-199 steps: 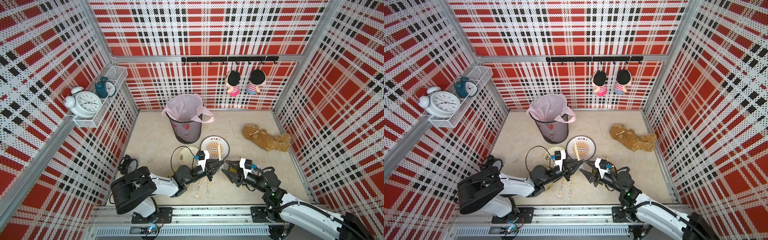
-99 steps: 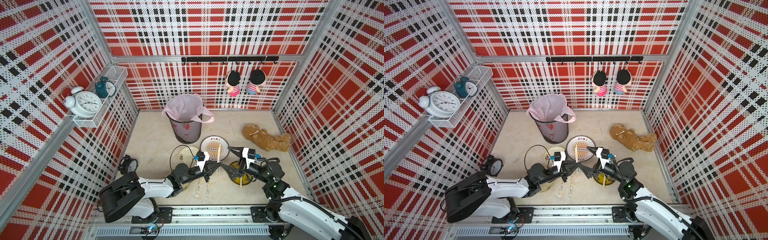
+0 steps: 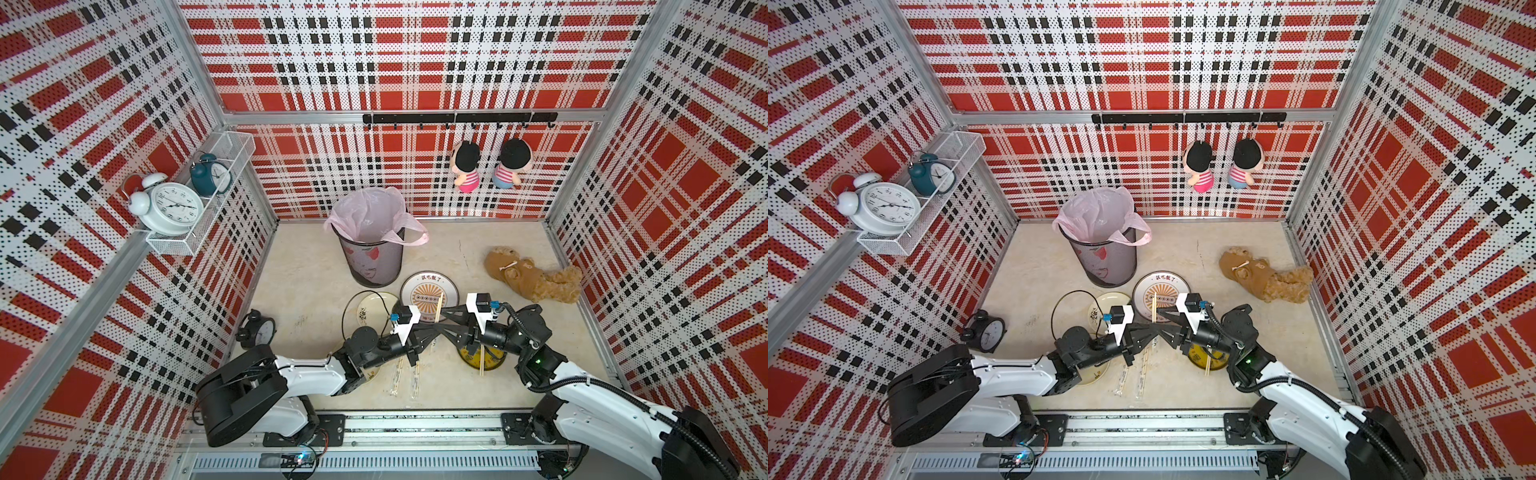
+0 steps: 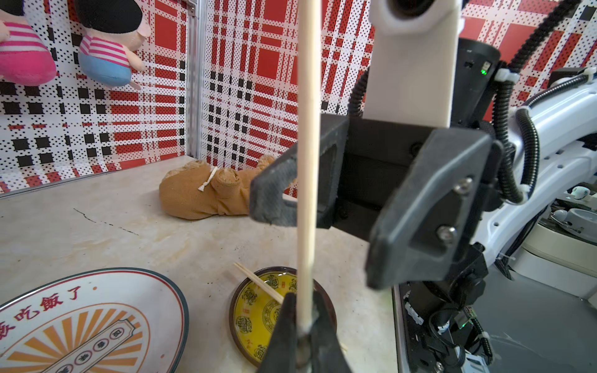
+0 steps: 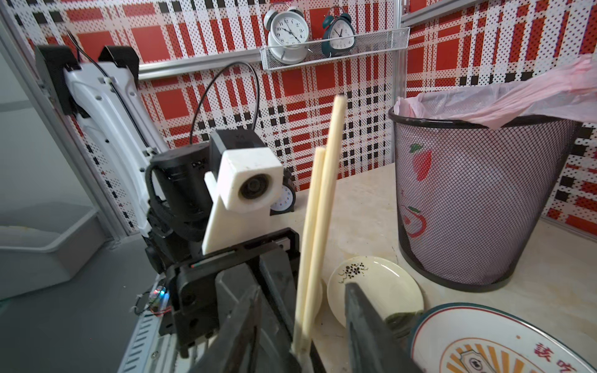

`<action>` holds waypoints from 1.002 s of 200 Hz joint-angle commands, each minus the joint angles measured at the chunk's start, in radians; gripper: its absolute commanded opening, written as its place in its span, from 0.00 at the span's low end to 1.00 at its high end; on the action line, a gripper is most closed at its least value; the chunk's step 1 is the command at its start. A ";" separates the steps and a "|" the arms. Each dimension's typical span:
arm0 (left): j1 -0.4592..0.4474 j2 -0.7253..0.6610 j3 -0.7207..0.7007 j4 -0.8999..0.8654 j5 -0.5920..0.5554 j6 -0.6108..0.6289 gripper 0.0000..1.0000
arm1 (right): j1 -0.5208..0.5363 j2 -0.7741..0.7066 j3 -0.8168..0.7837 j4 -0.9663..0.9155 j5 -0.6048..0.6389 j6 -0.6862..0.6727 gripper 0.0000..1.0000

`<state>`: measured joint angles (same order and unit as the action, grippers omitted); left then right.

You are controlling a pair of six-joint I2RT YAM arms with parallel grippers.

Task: Remove the packaging of disposable chopsticks
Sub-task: Remove the packet bag from the disposable chopsticks.

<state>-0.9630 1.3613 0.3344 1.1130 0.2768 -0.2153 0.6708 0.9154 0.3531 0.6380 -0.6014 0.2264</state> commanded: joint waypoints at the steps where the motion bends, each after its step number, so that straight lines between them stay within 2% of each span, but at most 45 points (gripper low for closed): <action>1: -0.011 -0.018 -0.009 -0.008 -0.006 0.014 0.00 | -0.005 0.013 0.034 0.009 -0.028 -0.010 0.31; 19: -0.015 -0.017 -0.005 -0.018 -0.011 0.019 0.00 | -0.005 0.012 0.029 0.020 -0.031 -0.010 0.24; 46: -0.020 -0.006 0.001 -0.028 -0.011 0.021 0.00 | -0.005 0.008 0.023 0.028 -0.032 -0.010 0.18; 80: -0.021 -0.005 0.002 -0.032 -0.019 0.021 0.00 | -0.005 0.012 0.025 0.026 -0.042 -0.012 0.00; 98: -0.020 -0.007 0.006 -0.043 -0.026 0.025 0.00 | -0.005 0.005 0.022 0.025 -0.028 -0.017 0.00; 112: -0.020 -0.007 0.008 -0.045 -0.034 0.027 0.28 | -0.005 0.003 0.020 0.025 -0.017 -0.021 0.00; 117: -0.020 -0.007 0.009 -0.045 -0.036 0.027 0.34 | -0.005 0.003 0.021 0.025 -0.017 -0.021 0.00; 143: -0.013 -0.020 0.018 -0.042 -0.046 0.031 0.39 | -0.005 0.021 0.026 0.040 -0.048 -0.009 0.00; 167: -0.008 -0.032 0.026 -0.023 -0.068 0.032 0.36 | -0.005 0.028 0.026 0.040 -0.054 -0.007 0.00; 187: -0.008 -0.022 0.037 -0.024 -0.061 0.034 0.12 | -0.005 0.018 0.021 0.049 -0.054 -0.002 0.00; 200: -0.009 -0.008 0.035 -0.025 -0.059 0.031 0.07 | -0.005 0.011 0.024 0.046 -0.048 -0.002 0.00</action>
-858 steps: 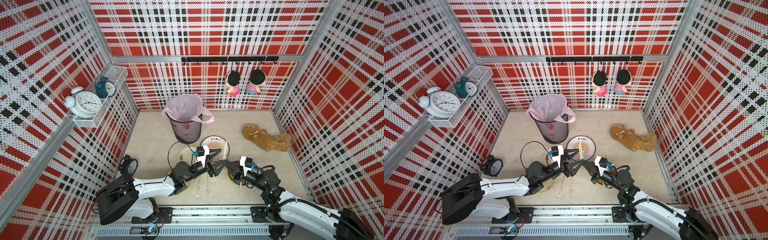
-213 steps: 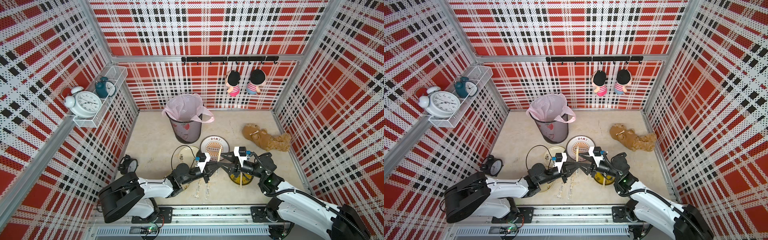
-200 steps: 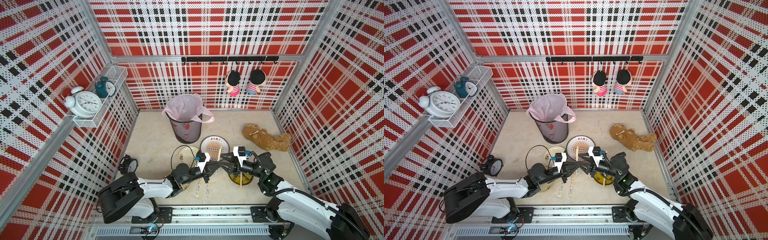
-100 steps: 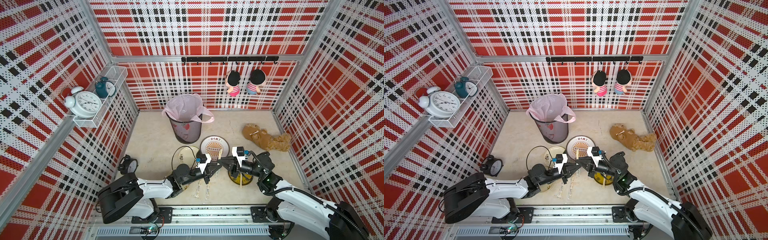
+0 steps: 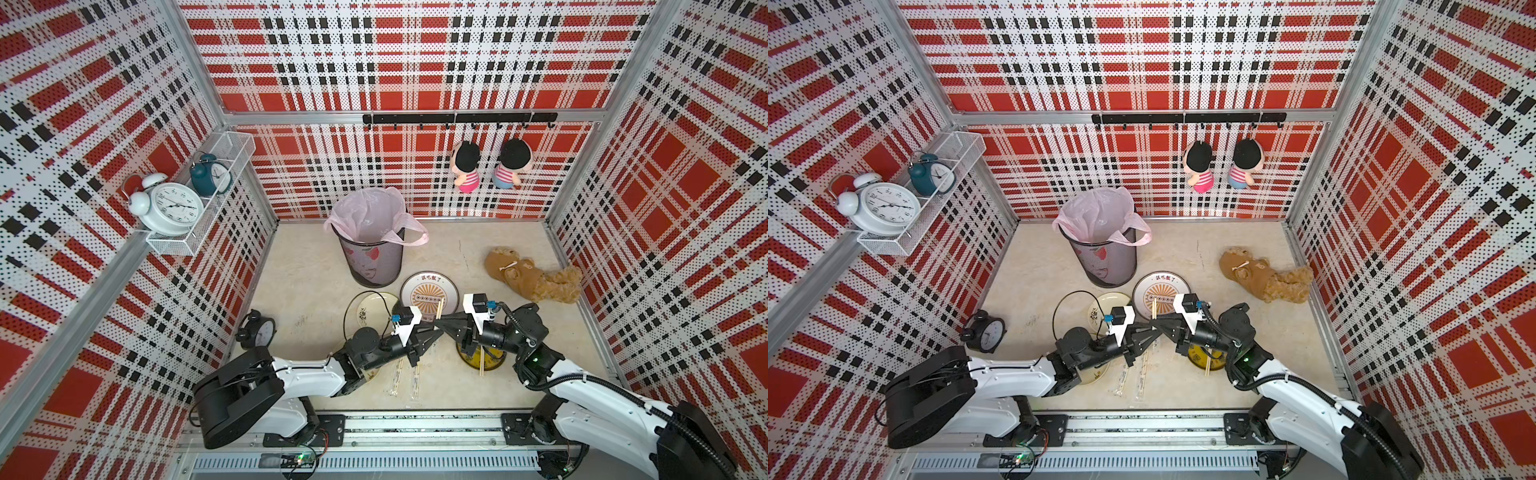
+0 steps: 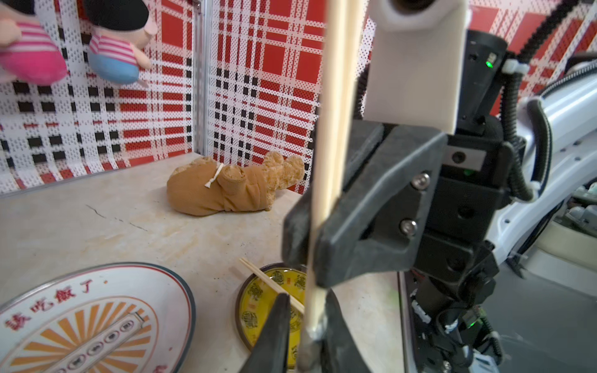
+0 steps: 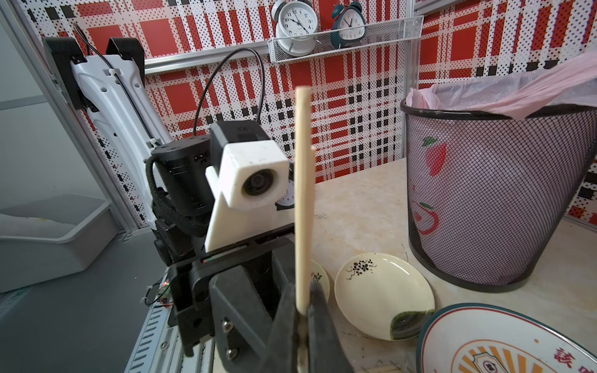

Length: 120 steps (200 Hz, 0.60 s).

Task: Remove the packaging of disposable chopsticks
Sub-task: Remove the packet bag from the disposable chopsticks.

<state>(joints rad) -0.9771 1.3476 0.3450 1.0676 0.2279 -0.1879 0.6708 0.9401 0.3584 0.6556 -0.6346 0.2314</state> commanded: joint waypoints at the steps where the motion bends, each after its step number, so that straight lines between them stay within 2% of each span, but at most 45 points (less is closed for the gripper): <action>1: 0.005 0.007 0.025 0.020 -0.010 0.004 0.07 | -0.005 -0.014 0.019 0.029 -0.015 -0.007 0.00; 43: -0.010 0.047 -0.013 0.000 -0.048 -0.006 0.04 | -0.005 -0.006 0.040 0.054 0.007 0.001 0.00; 64: -0.020 0.060 -0.033 -0.012 -0.044 -0.012 0.11 | -0.005 -0.020 0.063 0.040 0.022 -0.009 0.00; 120: -0.031 0.096 -0.086 -0.006 -0.050 -0.026 0.13 | -0.005 -0.035 0.131 -0.031 0.049 -0.046 0.00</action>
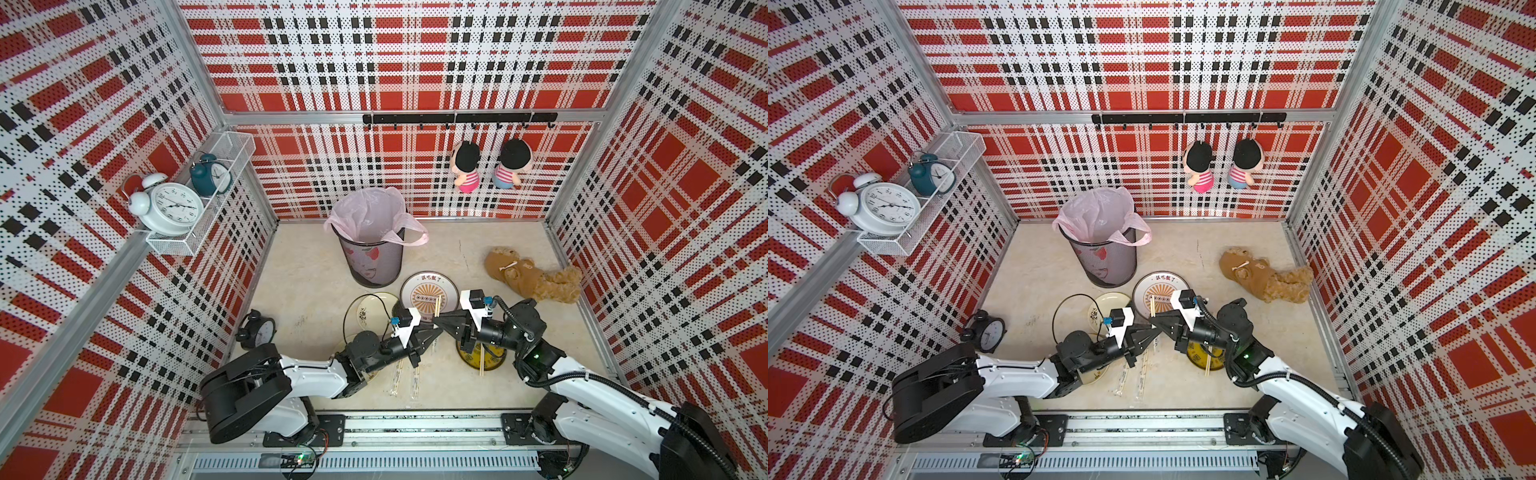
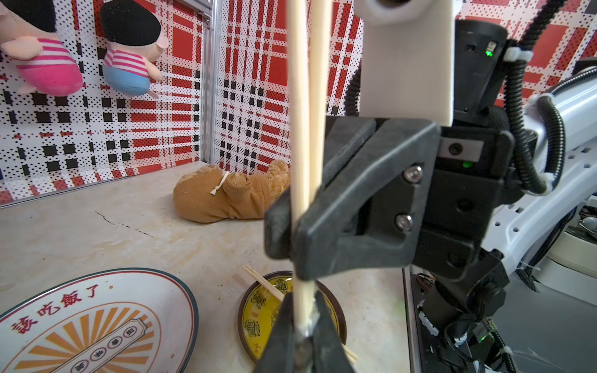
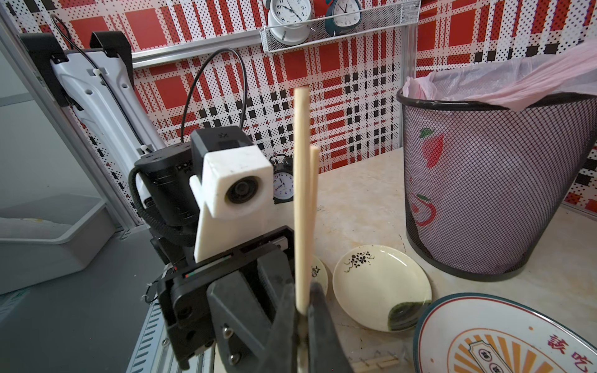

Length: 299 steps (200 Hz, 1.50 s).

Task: Remove the packaging of disposable chopsticks
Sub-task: Remove the packet bag from the disposable chopsticks.

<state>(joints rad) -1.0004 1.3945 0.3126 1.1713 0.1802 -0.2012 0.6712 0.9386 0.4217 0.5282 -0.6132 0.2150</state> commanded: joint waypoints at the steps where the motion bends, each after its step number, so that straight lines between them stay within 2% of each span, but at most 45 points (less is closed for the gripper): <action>1: -0.007 0.051 -0.054 -0.108 -0.001 -0.013 0.13 | -0.005 -0.033 0.068 0.096 0.028 -0.029 0.00; 27: -0.007 0.063 -0.081 -0.054 0.015 -0.030 0.15 | -0.005 -0.030 0.067 0.106 0.027 -0.028 0.00; 71: -0.004 0.050 -0.096 -0.034 0.016 -0.037 0.09 | -0.005 -0.024 0.062 0.121 0.029 -0.019 0.00; 120: 0.003 0.097 -0.090 -0.003 0.034 -0.045 0.16 | -0.005 -0.041 0.107 0.104 0.061 -0.038 0.00; 146: 0.017 0.122 -0.099 0.040 0.049 -0.064 0.16 | -0.005 -0.062 0.132 0.082 0.072 -0.057 0.00; 171: 0.033 0.136 -0.110 0.083 0.065 -0.082 0.04 | -0.005 -0.073 0.135 0.084 0.059 -0.050 0.00; 190: 0.045 0.138 -0.113 0.088 0.072 -0.087 0.02 | -0.005 -0.077 0.123 0.087 0.077 -0.050 0.00; 228: 0.090 0.090 -0.132 0.093 0.088 -0.109 0.02 | -0.009 -0.074 0.156 0.007 0.198 -0.083 0.00; 255: 0.150 -0.029 -0.087 -0.032 0.052 -0.120 0.01 | -0.012 -0.043 0.146 -0.027 0.303 -0.065 0.00; 269: 0.169 -0.097 -0.032 -0.167 0.001 -0.096 0.00 | -0.013 -0.030 0.134 -0.040 0.336 -0.059 0.00; 299: 0.240 -0.155 0.119 -0.366 -0.037 -0.069 0.00 | -0.016 -0.023 0.105 -0.050 0.337 -0.052 0.00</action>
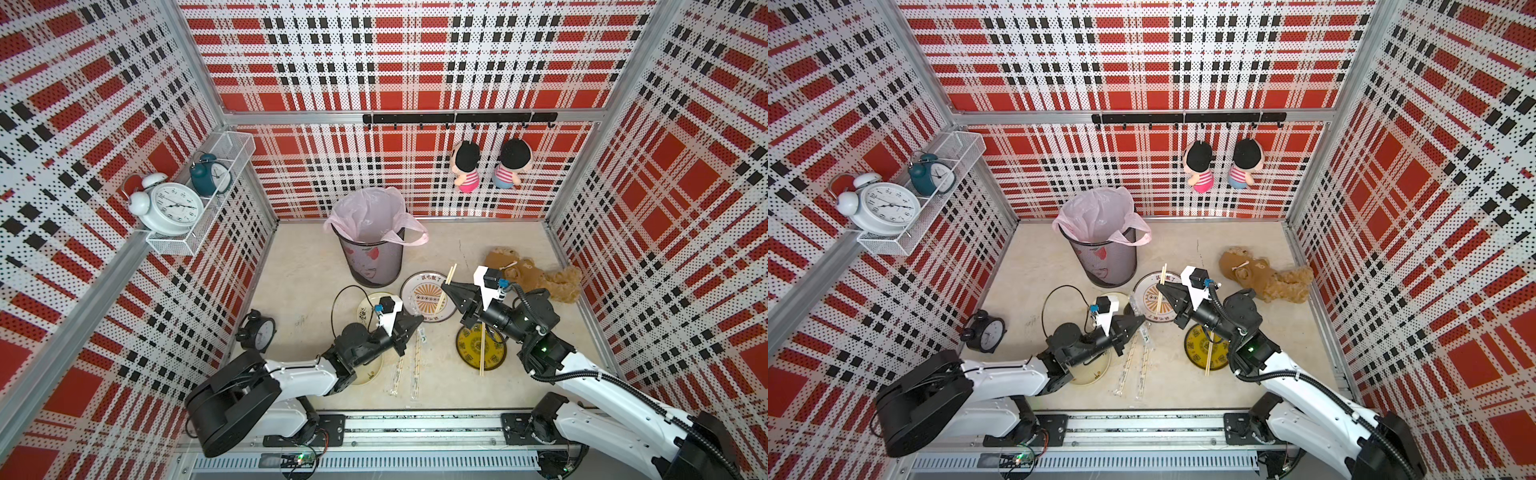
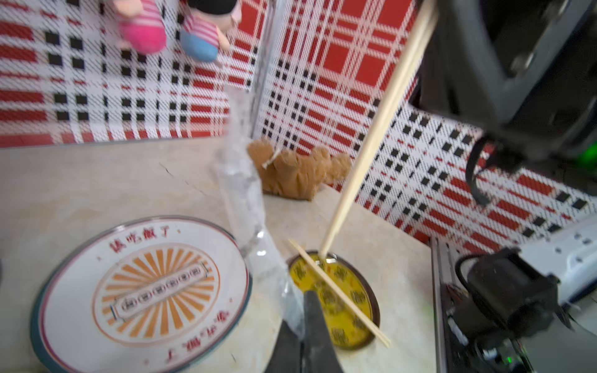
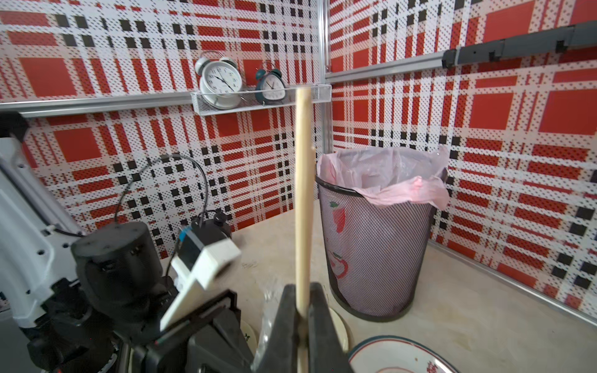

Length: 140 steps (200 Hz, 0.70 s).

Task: Remove the packaging of disposable chopsticks
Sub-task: Remove the packet bag from the disposable chopsticks, then place the packet bag in the trash bin.

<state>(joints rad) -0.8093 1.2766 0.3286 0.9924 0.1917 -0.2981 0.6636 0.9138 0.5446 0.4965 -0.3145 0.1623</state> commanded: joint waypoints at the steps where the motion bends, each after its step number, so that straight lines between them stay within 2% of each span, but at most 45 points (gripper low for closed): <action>1: 0.053 -0.038 0.109 -0.192 -0.050 0.028 0.00 | -0.009 0.001 -0.019 -0.018 0.039 0.001 0.00; 54: 0.152 -0.071 0.433 -0.519 -0.232 0.069 0.01 | -0.076 0.068 0.003 -0.084 0.014 0.053 0.00; 76: 0.187 -0.023 0.600 -0.686 -0.292 0.090 0.02 | -0.087 0.069 -0.003 -0.097 0.018 0.052 0.00; 100: 0.212 0.040 0.768 -0.856 -0.453 0.108 0.04 | -0.087 0.032 -0.018 -0.107 0.028 0.049 0.00; 140: 0.295 0.210 1.005 -0.945 -0.669 0.173 0.08 | -0.090 0.004 -0.035 -0.118 0.035 0.057 0.00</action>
<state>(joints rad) -0.5568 1.3846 1.2232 0.1974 -0.2859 -0.1875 0.5793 0.9443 0.5308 0.3874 -0.2871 0.2119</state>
